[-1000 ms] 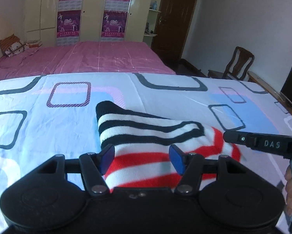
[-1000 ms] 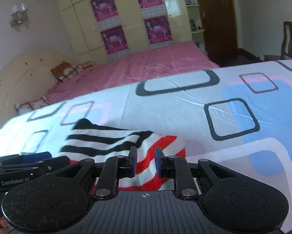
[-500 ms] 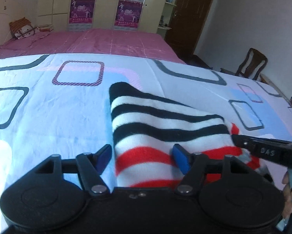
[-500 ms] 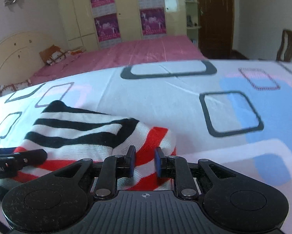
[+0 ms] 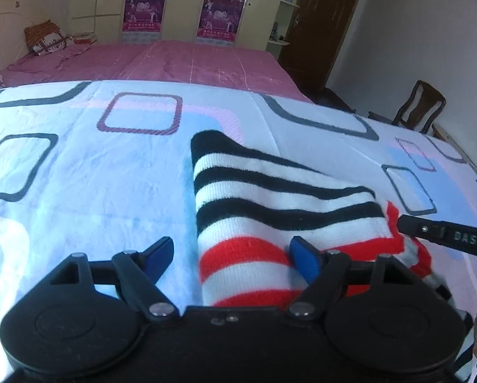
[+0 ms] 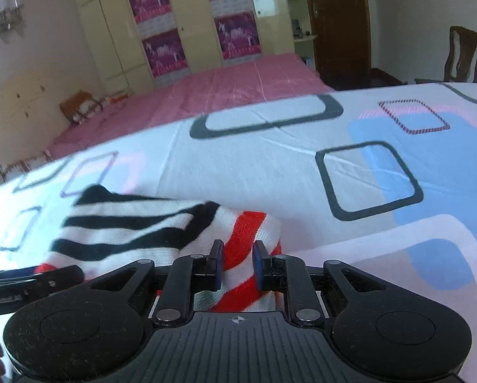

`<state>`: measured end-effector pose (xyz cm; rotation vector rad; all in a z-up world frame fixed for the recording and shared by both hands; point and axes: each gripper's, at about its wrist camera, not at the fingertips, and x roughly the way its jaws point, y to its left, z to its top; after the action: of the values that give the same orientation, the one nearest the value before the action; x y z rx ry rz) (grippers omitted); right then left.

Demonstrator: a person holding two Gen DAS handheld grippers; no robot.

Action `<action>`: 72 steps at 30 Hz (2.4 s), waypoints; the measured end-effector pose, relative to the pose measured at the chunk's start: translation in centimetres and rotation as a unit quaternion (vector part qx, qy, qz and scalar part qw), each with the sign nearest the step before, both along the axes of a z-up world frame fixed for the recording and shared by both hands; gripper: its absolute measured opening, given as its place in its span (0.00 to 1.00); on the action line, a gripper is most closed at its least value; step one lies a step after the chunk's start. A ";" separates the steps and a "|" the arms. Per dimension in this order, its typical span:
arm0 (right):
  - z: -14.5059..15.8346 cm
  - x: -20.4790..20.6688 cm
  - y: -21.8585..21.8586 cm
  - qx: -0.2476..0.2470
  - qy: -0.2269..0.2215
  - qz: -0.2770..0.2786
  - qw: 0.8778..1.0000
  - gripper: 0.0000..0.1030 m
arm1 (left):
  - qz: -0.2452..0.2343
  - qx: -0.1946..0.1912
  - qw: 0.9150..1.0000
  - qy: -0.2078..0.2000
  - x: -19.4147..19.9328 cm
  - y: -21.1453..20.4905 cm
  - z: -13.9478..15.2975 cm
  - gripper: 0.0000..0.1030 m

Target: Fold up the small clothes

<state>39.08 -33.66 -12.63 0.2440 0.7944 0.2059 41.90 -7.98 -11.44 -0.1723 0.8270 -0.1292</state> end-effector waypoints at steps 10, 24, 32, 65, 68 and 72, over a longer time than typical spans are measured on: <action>2.3 -4.9 -0.4 0.013 -0.020 0.027 0.999 0.19 | -0.029 0.002 0.999 -0.018 -4.4 -0.8 2.3 0.76; 0.4 -8.5 -0.6 0.002 0.003 0.046 0.999 0.23 | -0.044 0.017 0.999 -0.026 -7.3 -0.7 1.0 0.77; 0.6 -9.6 -2.5 0.056 0.028 0.026 0.998 0.23 | -0.045 0.004 0.999 -0.014 -7.4 -0.1 1.2 0.76; 1.8 -13.4 -4.0 0.062 0.053 0.058 0.995 0.66 | -0.077 -0.021 0.997 0.023 -10.5 1.3 1.1 0.69; 2.8 -12.0 -4.2 0.075 0.028 0.050 0.996 0.82 | -0.058 -0.053 0.997 0.015 -10.1 1.7 2.0 0.81; 1.5 -8.7 -4.0 0.110 0.049 0.043 0.992 0.81 | -0.039 -0.070 0.997 0.018 -8.1 1.9 2.2 0.82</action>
<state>30.37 -37.63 -11.12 0.4315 0.8805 0.3661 33.75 -6.12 -9.19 -0.2750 0.8607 -0.2593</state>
